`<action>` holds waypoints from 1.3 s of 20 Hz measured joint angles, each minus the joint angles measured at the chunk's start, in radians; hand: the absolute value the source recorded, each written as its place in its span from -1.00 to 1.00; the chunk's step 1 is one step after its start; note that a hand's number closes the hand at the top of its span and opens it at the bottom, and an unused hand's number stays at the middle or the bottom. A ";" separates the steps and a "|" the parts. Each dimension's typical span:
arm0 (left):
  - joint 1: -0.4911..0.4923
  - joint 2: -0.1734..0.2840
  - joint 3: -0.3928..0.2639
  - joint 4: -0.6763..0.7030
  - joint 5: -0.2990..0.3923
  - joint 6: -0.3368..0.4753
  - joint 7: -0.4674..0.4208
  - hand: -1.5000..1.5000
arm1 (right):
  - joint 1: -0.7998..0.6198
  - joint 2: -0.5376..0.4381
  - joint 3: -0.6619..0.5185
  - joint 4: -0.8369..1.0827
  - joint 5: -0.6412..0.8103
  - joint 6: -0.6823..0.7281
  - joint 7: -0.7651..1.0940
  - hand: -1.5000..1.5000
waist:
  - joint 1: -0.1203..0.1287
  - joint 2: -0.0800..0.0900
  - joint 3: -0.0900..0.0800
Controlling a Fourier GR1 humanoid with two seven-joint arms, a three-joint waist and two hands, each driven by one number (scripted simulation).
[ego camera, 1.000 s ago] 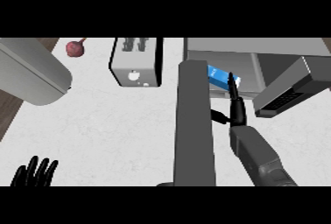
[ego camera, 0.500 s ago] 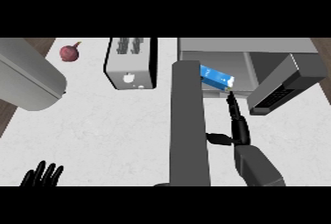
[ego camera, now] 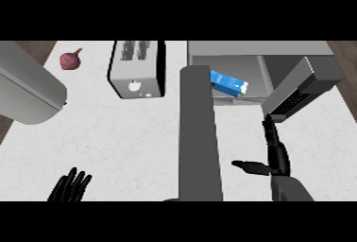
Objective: Pick up the milk, place it into the microwave and close the microwave
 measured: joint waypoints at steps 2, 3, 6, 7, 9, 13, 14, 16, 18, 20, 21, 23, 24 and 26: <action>-0.030 0.009 -0.018 0.030 -0.016 -0.019 0.004 -1.00 | 0.038 -0.024 -0.002 -0.037 -0.010 0.016 0.001 1.00 | -0.002 0.000 0.000; -0.043 0.015 -0.025 0.033 -0.021 -0.024 0.018 -1.00 | 0.063 -0.032 -0.001 -0.064 -0.015 0.028 0.001 1.00 | -0.005 0.000 0.000; -0.079 0.020 -0.065 0.069 -0.074 -0.033 0.025 1.00 | 0.134 -0.068 0.000 -0.135 -0.031 0.061 0.008 -1.00 | -0.008 -0.001 -0.001; -0.095 0.027 -0.073 0.079 -0.091 -0.037 0.029 1.00 | 0.158 -0.080 -0.002 -0.152 -0.037 0.071 0.010 -1.00 | -0.008 0.000 0.000; -0.121 0.020 -0.108 0.096 -0.144 -0.028 0.027 1.00 | 0.198 -0.105 -0.010 -0.186 -0.055 0.099 0.020 -1.00 | -0.007 0.000 0.000; -0.196 0.002 -0.156 0.161 -0.234 -0.003 0.015 1.00 | 0.281 -0.136 -0.029 -0.265 -0.099 0.141 0.038 -1.00 | -0.005 0.001 0.000; -0.212 -0.014 -0.179 0.173 -0.249 0.009 0.021 1.00 | 0.292 -0.150 -0.040 -0.263 -0.111 0.160 0.034 -1.00 | -0.004 0.001 0.000; -0.251 -0.036 -0.199 0.207 -0.266 0.032 0.034 1.00 | 0.312 -0.180 -0.059 -0.272 -0.139 0.200 0.044 -1.00 | -0.002 0.002 0.000; -0.284 -0.051 -0.222 0.243 -0.285 0.079 0.035 1.00 | 0.332 -0.199 -0.071 -0.300 -0.159 0.219 0.057 -1.00 | 0.000 0.002 0.000; -0.330 -0.061 -0.237 0.282 -0.295 0.148 0.042 1.00 | 0.348 -0.222 -0.086 -0.315 -0.177 0.233 0.065 -1.00 | 0.000 0.003 0.000; -0.357 -0.063 -0.252 0.305 -0.296 0.184 0.045 1.00 | 0.359 -0.228 -0.090 -0.313 -0.181 0.237 0.063 -1.00 | 0.000 0.003 0.000; -0.400 -0.068 -0.254 0.356 -0.320 0.218 0.028 1.00 | 0.384 -0.239 -0.097 -0.321 -0.192 0.250 0.061 -1.00 | 0.000 0.003 0.000; -0.429 -0.068 -0.248 0.382 -0.327 0.217 0.025 1.00 | 0.387 -0.248 -0.101 -0.322 -0.198 0.257 0.064 -1.00 | 0.000 0.003 0.000; -0.488 -0.070 -0.268 0.437 -0.355 0.221 0.044 1.00 | 0.411 -0.262 -0.102 -0.340 -0.208 0.272 0.069 -1.00 | -0.005 0.003 0.000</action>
